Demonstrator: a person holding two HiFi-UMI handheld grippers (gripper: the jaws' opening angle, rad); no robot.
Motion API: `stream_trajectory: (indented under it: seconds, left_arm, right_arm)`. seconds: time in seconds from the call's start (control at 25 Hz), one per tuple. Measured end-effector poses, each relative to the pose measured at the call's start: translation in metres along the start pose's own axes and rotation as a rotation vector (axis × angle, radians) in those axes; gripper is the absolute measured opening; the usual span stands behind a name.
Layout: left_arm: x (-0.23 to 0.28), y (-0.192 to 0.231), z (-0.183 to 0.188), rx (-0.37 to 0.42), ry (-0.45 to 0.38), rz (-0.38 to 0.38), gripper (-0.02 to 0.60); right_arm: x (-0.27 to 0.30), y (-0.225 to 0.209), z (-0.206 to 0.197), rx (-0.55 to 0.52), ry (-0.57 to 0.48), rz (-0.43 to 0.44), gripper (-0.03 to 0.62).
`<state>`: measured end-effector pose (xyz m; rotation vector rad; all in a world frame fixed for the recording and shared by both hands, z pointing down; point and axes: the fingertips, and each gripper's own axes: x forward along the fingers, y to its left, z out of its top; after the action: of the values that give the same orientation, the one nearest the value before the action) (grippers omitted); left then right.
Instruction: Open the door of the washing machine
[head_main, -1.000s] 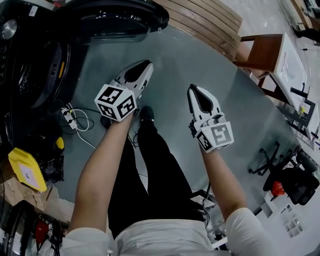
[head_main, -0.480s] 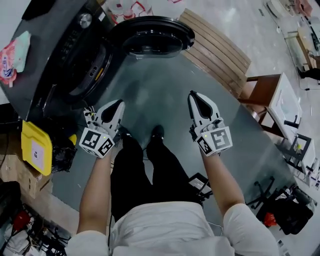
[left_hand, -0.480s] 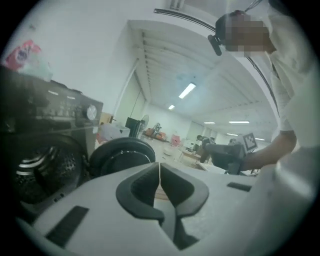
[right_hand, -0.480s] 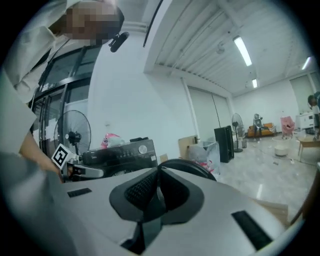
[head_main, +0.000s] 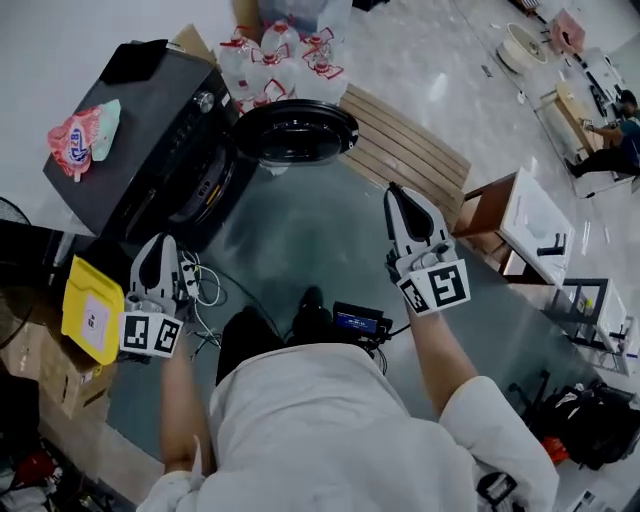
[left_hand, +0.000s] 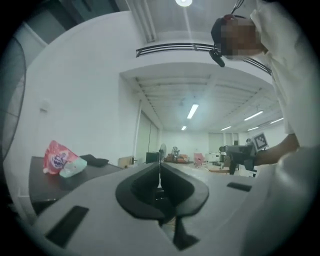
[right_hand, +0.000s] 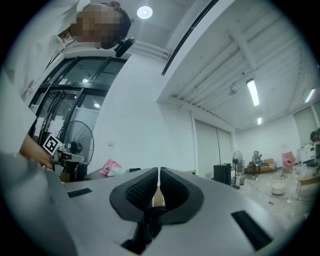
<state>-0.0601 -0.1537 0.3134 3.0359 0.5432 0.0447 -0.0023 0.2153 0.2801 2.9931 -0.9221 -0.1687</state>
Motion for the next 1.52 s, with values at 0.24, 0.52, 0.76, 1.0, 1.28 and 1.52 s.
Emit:
stream_trajectory:
  seconds: [0.24, 0.52, 0.76, 1.0, 1.28, 1.52]
  left_arm:
    - [-0.047, 0.005, 0.048, 0.02, -0.072, -0.022, 0.015]
    - [-0.107, 0.001, 0.052, 0.086, -0.053, -0.132, 0.015]
    - [-0.183, 0.017, 0.036, 0.034, -0.027, -0.151, 0.015]
    - [-0.248, 0.017, 0.004, -0.044, -0.004, -0.18, 0.015]
    - [-0.286, -0.014, 0.003, -0.058, 0.0, -0.182, 0.015]
    - [-0.31, -0.055, 0.019, -0.035, -0.016, -0.172, 0.015]
  right_arm:
    - [-0.06, 0.022, 0.047, -0.033, -0.029, -0.096, 0.038]
    - [-0.11, 0.1, 0.047, -0.003, -0.005, -0.226, 0.037]
    - [-0.134, 0.198, 0.04, 0.014, 0.039, -0.21, 0.037]
    - [-0.156, 0.273, 0.028, 0.013, 0.083, -0.198, 0.037]
    - [-0.175, 0.301, 0.033, -0.005, 0.108, -0.129, 0.038]
    - [-0.193, 0.305, 0.039, -0.022, 0.089, -0.039, 0.038]
